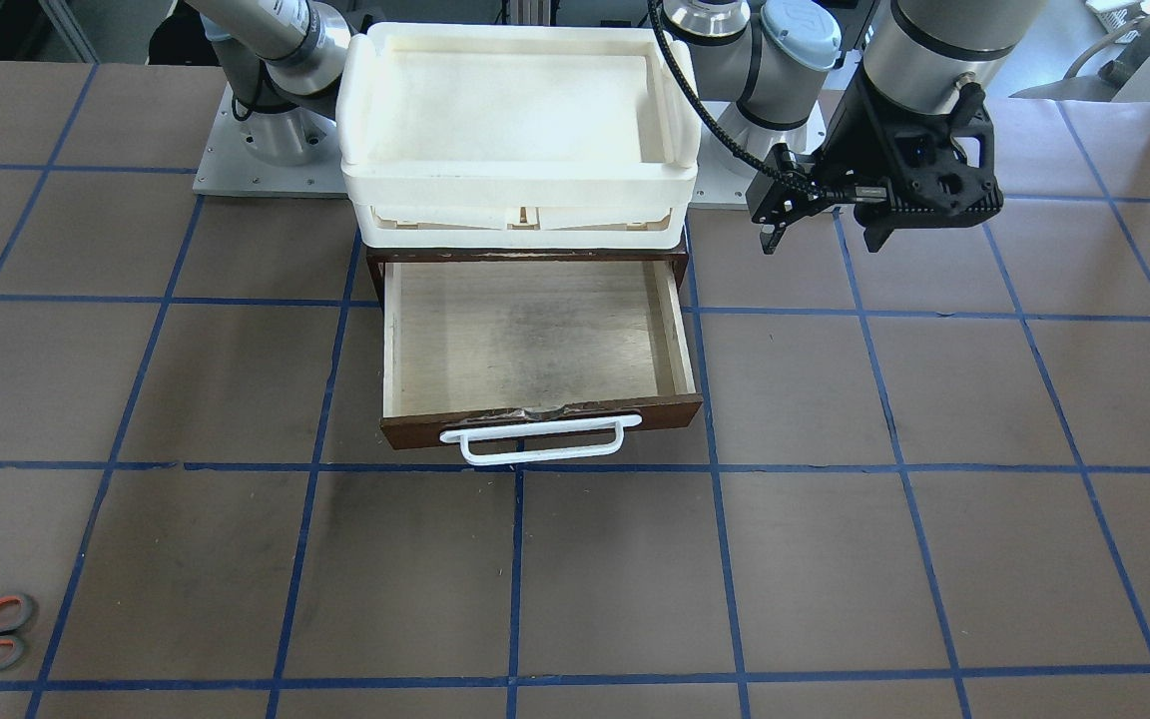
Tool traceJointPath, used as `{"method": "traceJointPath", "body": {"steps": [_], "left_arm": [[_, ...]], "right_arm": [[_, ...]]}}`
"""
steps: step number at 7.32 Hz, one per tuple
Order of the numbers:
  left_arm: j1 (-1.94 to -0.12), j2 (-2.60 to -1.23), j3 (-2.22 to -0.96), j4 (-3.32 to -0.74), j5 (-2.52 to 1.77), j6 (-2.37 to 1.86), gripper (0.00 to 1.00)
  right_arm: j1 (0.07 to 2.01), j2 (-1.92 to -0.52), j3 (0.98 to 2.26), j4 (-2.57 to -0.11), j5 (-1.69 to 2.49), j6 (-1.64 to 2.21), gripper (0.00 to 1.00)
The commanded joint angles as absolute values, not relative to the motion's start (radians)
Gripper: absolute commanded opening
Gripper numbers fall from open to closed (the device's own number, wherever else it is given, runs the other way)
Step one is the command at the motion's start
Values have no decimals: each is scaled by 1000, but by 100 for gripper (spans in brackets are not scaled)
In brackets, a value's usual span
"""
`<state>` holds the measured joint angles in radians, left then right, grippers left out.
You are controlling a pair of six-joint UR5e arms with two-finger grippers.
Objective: Put scissors in drawer and close it
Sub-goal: 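Lower the open right gripper over the scissors' blade end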
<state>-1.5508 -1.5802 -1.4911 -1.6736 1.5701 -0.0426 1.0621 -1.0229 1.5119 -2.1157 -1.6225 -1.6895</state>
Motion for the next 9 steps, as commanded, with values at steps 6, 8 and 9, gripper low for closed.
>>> {"method": "traceJointPath", "body": {"steps": [6, 8, 9], "left_arm": [[-1551, -1580, -1491, -1674, 1571, -43, 100], [-1551, -1578, -1491, -1675, 1571, -44, 100], [-1552, -1578, -1491, -1675, 1571, -44, 100]], "right_arm": [[1060, -824, 1354, -2163, -1575, -1867, 93], [1060, -802, 1339, -2164, -1556, -1891, 91], [1060, -804, 1336, -2166, -1555, -1891, 90]]}}
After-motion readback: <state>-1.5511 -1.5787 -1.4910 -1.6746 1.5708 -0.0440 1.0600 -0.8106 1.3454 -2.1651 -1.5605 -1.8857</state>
